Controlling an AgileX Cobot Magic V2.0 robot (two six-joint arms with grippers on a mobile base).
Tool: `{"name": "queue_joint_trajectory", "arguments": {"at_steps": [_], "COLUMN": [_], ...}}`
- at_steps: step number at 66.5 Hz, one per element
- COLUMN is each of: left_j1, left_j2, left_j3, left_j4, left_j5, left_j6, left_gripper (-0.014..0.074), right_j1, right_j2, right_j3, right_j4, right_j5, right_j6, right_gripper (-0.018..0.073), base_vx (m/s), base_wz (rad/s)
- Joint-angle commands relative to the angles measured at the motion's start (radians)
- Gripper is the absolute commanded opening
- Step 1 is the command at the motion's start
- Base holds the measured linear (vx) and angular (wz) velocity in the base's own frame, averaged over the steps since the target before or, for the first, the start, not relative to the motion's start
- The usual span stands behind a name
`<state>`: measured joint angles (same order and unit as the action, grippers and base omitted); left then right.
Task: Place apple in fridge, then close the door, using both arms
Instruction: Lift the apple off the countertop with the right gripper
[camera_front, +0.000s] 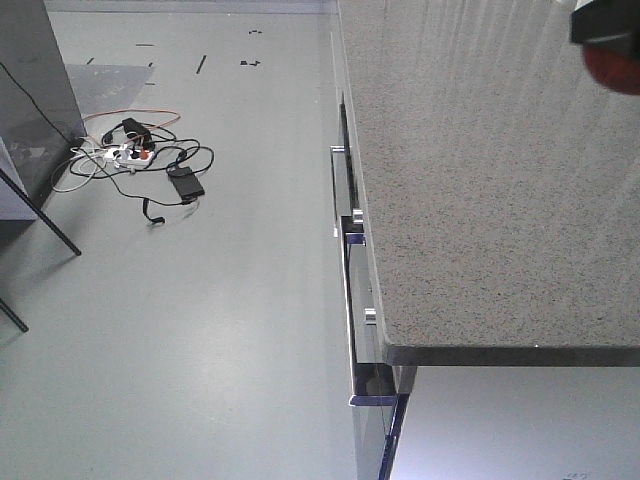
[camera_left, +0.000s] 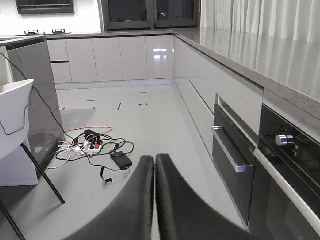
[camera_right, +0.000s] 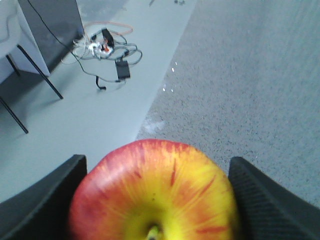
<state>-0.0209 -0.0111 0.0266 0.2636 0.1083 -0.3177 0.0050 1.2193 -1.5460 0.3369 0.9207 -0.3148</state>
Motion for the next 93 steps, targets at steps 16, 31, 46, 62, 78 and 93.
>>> {"name": "queue_joint_trajectory", "arguments": {"at_steps": [16, 31, 46, 62, 78, 93], "left_j1": [0.000, 0.000, 0.000, 0.000, 0.000, 0.000], "left_j2": [-0.006, -0.006, -0.006, -0.006, -0.006, -0.006], "left_j3": [0.015, 0.015, 0.015, 0.015, 0.015, 0.015], "left_j4": [-0.002, -0.002, -0.002, -0.002, -0.002, -0.002], "left_j5": [-0.064, -0.064, -0.064, -0.064, -0.064, -0.064], "left_j6": [-0.001, -0.001, -0.001, -0.001, -0.001, -0.001], "left_gripper": [-0.0008, -0.0008, -0.0008, -0.0008, -0.0008, -0.0008], "right_j1": [-0.004, -0.004, -0.004, -0.004, -0.004, -0.004], "right_j2": [-0.133, -0.140, -0.140, -0.140, -0.140, -0.140], "right_j3": [-0.030, -0.030, -0.030, -0.030, -0.030, -0.030], "right_j4": [0.017, 0.017, 0.017, 0.017, 0.017, 0.017], "right_j5": [-0.057, -0.057, -0.057, -0.057, -0.057, -0.057], "right_j6": [-0.012, -0.012, -0.012, -0.012, -0.012, -0.012], "right_gripper": [0.0150, 0.0150, 0.0150, 0.0150, 0.0150, 0.0150], "base_vx": [0.00, 0.00, 0.00, 0.00, 0.00, 0.00], "base_wz": [0.00, 0.00, 0.00, 0.00, 0.00, 0.00]}}
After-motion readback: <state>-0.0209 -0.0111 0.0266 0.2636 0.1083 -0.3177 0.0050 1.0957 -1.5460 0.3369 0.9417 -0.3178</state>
